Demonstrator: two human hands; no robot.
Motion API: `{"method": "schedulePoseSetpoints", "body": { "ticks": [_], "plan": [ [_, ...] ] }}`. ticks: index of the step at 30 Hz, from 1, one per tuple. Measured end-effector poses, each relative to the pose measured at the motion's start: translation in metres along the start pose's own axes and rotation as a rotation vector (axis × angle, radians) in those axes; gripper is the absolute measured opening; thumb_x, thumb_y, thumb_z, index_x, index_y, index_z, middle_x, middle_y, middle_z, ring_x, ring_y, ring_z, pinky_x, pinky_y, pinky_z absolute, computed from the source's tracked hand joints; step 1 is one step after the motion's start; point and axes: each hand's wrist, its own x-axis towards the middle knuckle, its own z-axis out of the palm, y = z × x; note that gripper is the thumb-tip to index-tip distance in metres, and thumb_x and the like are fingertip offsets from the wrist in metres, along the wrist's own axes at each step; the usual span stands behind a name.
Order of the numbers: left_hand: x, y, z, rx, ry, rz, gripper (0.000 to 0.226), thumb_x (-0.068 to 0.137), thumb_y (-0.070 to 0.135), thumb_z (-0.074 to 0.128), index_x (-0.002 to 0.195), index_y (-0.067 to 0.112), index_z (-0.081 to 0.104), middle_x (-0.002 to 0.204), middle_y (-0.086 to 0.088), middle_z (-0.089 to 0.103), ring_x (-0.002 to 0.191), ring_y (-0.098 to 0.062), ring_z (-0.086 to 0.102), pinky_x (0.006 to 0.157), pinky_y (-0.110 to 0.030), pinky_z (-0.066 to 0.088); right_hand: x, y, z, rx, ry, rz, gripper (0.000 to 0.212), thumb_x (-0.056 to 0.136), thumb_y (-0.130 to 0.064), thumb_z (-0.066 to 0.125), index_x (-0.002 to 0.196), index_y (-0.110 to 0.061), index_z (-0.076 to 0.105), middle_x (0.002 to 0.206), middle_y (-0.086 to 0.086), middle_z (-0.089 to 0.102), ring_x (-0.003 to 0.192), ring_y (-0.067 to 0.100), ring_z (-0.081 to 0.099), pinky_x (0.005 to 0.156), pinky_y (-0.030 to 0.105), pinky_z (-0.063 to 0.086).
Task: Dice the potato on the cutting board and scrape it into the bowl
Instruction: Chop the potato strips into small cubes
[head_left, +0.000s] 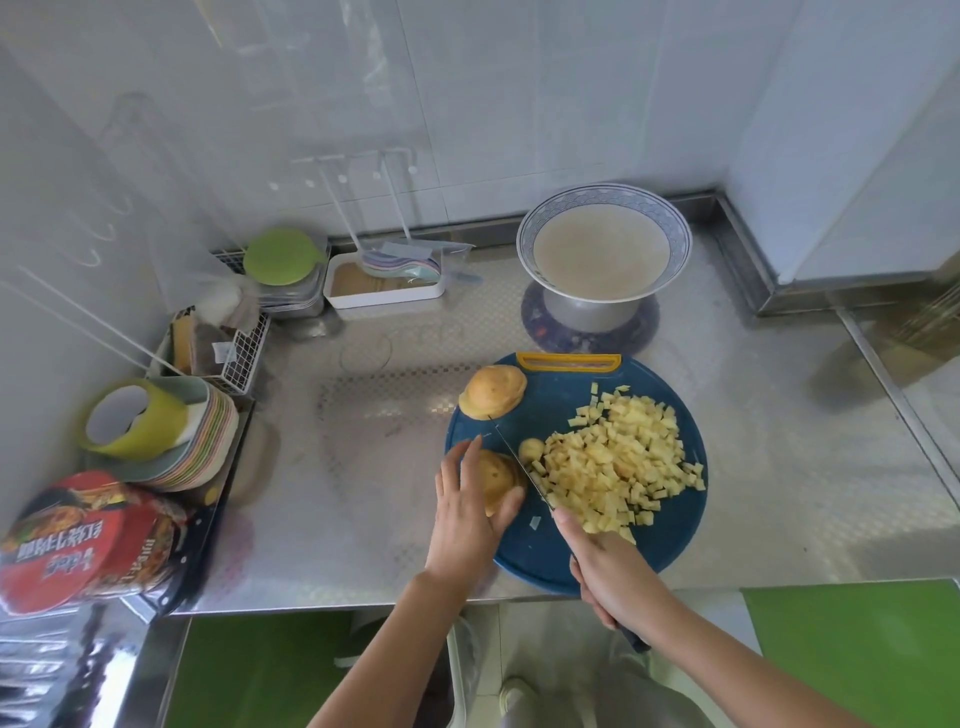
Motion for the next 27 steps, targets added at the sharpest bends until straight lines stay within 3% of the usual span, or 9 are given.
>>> {"method": "schedulePoseSetpoints", "body": {
  "ticks": [4,7,13,17,19,21,24,27],
  "plan": [
    [-0.003,0.006,0.011,-0.165,0.146,-0.074,0.046,0.095,0.053,0.042,0.129,0.022,0.04,0.125,0.011,0.036,0.12,-0.009,0.039,0.105,-0.036,0.039,-0.004,-0.005,0.0,-0.094,0.015,-0.088,0.068,0.1,-0.06,0.027,0.049,-0.014,0.029,0.035,-0.006,0.029,0.035,0.01,0.033,0.059,0.032,0.039],
    [0.0,0.012,0.02,-0.263,0.23,-0.168,0.023,0.1,0.028,0.043,0.122,0.025,0.039,0.121,0.006,0.038,0.114,-0.009,0.042,0.101,-0.032,0.041,-0.008,-0.009,0.002,-0.168,0.009,-0.165,0.051,0.1,-0.056,0.025,0.062,-0.025,0.038,0.055,-0.005,0.041,0.049,0.006,0.037,0.053,0.018,0.036],
    [0.003,0.004,0.037,-0.263,0.271,-0.187,0.03,0.097,0.015,0.052,0.123,0.012,0.039,0.117,0.004,0.034,0.112,-0.012,0.038,0.102,-0.033,0.038,-0.011,-0.011,0.008,-0.209,-0.007,-0.165,0.052,0.099,-0.059,0.027,0.066,-0.022,0.041,0.059,-0.002,0.043,0.053,0.006,0.039,0.053,0.02,0.034],
    [0.005,-0.001,0.041,-0.185,0.296,-0.137,0.033,0.094,0.011,0.055,0.123,0.008,0.039,0.115,0.005,0.032,0.107,-0.008,0.033,0.098,-0.035,0.04,-0.014,-0.015,0.008,-0.38,0.03,-0.185,0.053,0.105,-0.048,0.025,0.064,-0.016,0.035,0.059,-0.001,0.037,0.052,0.01,0.036,0.062,0.027,0.039],
    [0.006,-0.005,0.042,-0.13,0.3,-0.1,0.035,0.093,0.018,0.053,0.122,0.006,0.039,0.115,-0.001,0.036,0.105,-0.007,0.032,0.095,-0.035,0.042,-0.014,-0.014,0.011,-0.449,0.045,-0.185,0.051,0.105,-0.047,0.022,0.068,-0.016,0.037,0.06,-0.003,0.037,0.054,0.011,0.039,0.068,0.028,0.043],
    [0.007,-0.006,0.041,-0.126,0.297,-0.095,0.043,0.091,0.035,0.046,0.122,0.005,0.04,0.115,-0.002,0.038,0.104,-0.007,0.032,0.095,-0.033,0.041,-0.013,-0.012,0.014,-0.471,0.054,-0.147,0.054,0.103,-0.052,0.021,0.065,-0.018,0.039,0.061,-0.004,0.041,0.059,0.012,0.045,0.064,0.024,0.042],
    [0.008,-0.006,0.039,-0.166,0.3,-0.093,0.049,0.091,0.046,0.04,0.121,0.007,0.043,0.114,0.005,0.035,0.106,-0.009,0.037,0.097,-0.032,0.04,-0.011,-0.01,0.013,-0.351,0.03,-0.076,0.059,0.101,-0.056,0.024,0.06,-0.016,0.039,0.058,-0.003,0.042,0.056,0.011,0.044,0.056,0.021,0.037],
    [0.009,-0.005,0.039,-0.18,0.329,-0.082,0.05,0.091,0.046,0.038,0.119,0.005,0.046,0.114,0.001,0.04,0.108,-0.015,0.042,0.096,-0.033,0.042,-0.007,-0.011,0.004,-0.216,-0.026,-0.051,0.064,0.097,-0.062,0.023,0.057,-0.013,0.035,0.05,-0.004,0.036,0.044,0.008,0.038,0.052,0.022,0.03]
  ]
}}
